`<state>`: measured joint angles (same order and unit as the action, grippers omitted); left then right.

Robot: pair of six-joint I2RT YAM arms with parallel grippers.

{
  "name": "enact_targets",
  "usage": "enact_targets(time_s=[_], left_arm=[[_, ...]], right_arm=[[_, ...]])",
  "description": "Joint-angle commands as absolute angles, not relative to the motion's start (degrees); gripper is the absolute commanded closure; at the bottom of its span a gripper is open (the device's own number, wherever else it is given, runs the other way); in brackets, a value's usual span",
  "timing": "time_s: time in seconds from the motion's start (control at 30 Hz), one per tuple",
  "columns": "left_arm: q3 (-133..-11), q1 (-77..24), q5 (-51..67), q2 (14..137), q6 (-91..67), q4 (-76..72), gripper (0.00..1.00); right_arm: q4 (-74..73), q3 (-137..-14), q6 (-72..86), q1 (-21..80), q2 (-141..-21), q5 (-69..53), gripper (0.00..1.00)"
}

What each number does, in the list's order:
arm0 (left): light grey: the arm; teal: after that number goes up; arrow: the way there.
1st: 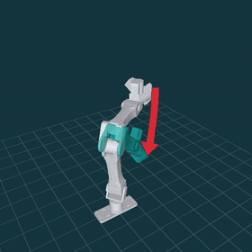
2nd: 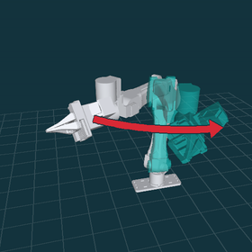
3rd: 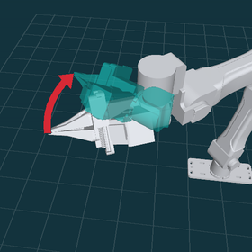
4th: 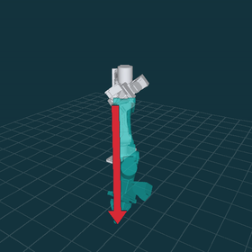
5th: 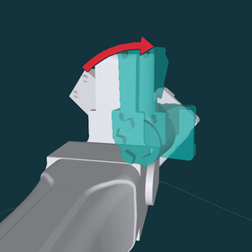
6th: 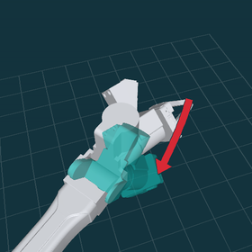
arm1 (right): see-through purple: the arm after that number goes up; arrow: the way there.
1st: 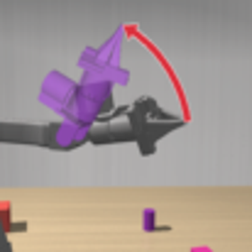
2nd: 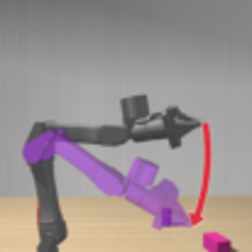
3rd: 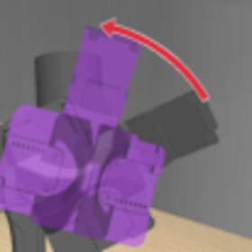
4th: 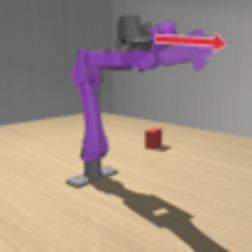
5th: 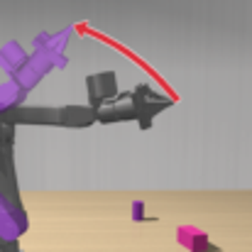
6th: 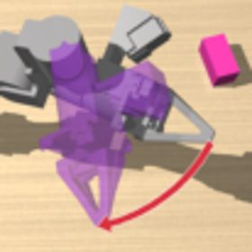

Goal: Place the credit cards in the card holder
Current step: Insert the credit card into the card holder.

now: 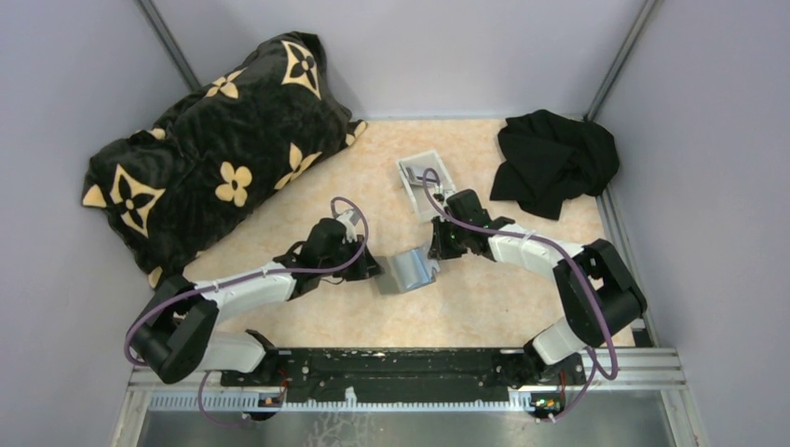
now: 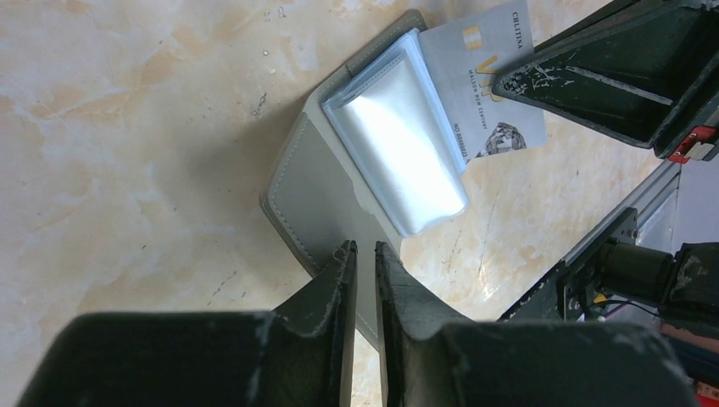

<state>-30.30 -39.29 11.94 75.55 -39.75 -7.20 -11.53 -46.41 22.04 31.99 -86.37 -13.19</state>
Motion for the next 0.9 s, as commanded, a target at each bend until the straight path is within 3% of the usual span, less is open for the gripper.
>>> enact_targets(time_s=[0.0, 0.87], left_arm=[[-30.8, -39.7, 10.9, 76.4, -39.4, -6.2, 0.81], [-31.2, -40.5, 9.1, 79.5, -39.5, -5.2, 0.89]], right_arm=[[-9.6, -44.5, 21.5, 31.6, -85.3, -13.5, 1.0], [-0.2, -45.7, 28.7, 32.0, -82.9, -26.4, 1.0]])
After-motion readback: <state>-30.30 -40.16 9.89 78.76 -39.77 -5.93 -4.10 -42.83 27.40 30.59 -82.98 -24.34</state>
